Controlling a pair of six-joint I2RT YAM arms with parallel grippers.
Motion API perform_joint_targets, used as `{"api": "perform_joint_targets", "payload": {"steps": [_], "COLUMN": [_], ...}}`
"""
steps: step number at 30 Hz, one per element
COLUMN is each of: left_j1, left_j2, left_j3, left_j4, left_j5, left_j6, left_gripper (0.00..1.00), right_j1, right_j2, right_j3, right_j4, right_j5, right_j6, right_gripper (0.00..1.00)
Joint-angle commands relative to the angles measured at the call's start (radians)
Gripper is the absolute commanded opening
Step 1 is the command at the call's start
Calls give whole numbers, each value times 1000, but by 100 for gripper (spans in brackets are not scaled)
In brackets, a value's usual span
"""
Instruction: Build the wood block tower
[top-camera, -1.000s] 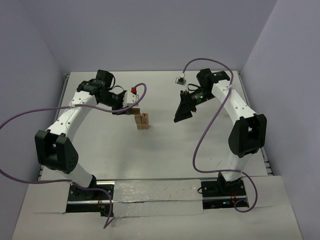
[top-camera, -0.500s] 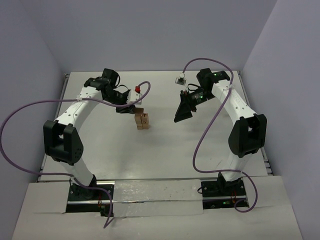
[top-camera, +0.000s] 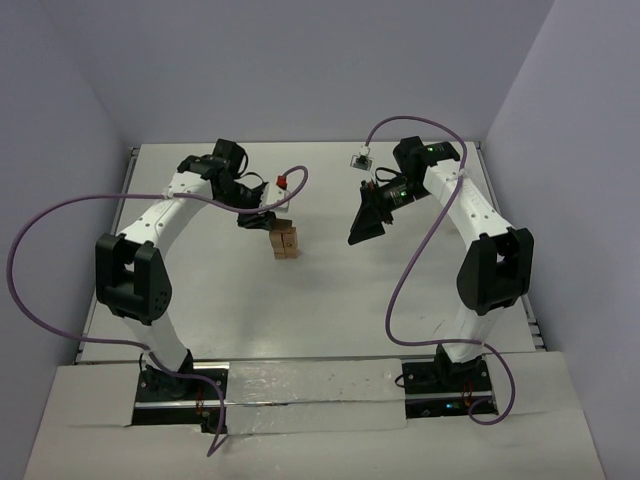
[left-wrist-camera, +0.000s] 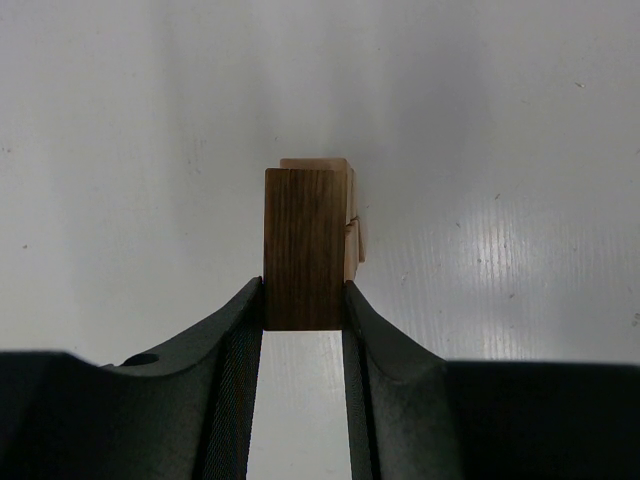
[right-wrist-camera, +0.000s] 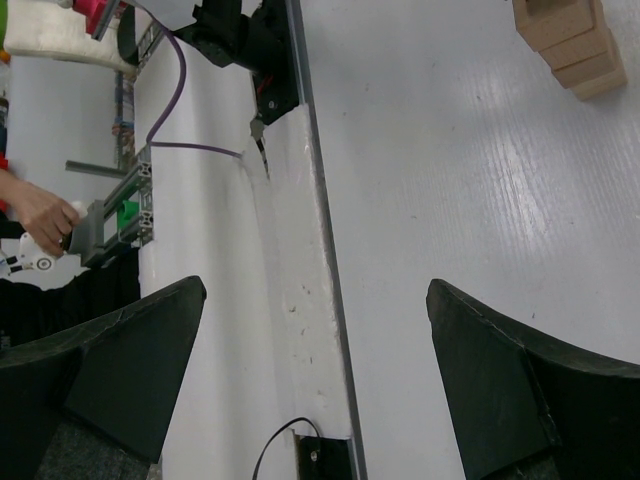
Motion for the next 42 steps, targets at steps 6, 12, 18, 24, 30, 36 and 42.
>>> {"api": "perform_joint_targets", "payload": {"steps": [6,12,18,24,30,36,42], "left_j1": [-16,-18,-21,-25,-25,-25,-6], "left_j2": [22,29,41,46,51,33,-50], "left_j3": [46,40,42,42,46,74,209], "left_j4": [7,14,9,22,18,-4,-15], "left_j5": [49,42,40,28,28,33,35], "left_j6": [4,0,-2,-17,-20,-23,-214], "left_gripper": [19,22,25,29,52,99,99], "right_j1": [0,0,0,0,-1,1,0], "right_j2": [-7,-5,-2,-5,-10,-12,-33], "right_j3": [42,40,39,37,30,39,58], "right_j4": [-97,-97,-97,-97,-97,-97,-41], "right_j5": [-8,-8,-8,-11,-9,-6,43], "right_j6": [-19,-22,-23,-25,-26,-23,29], "right_gripper": [100,100,100,100,100,100,100]}}
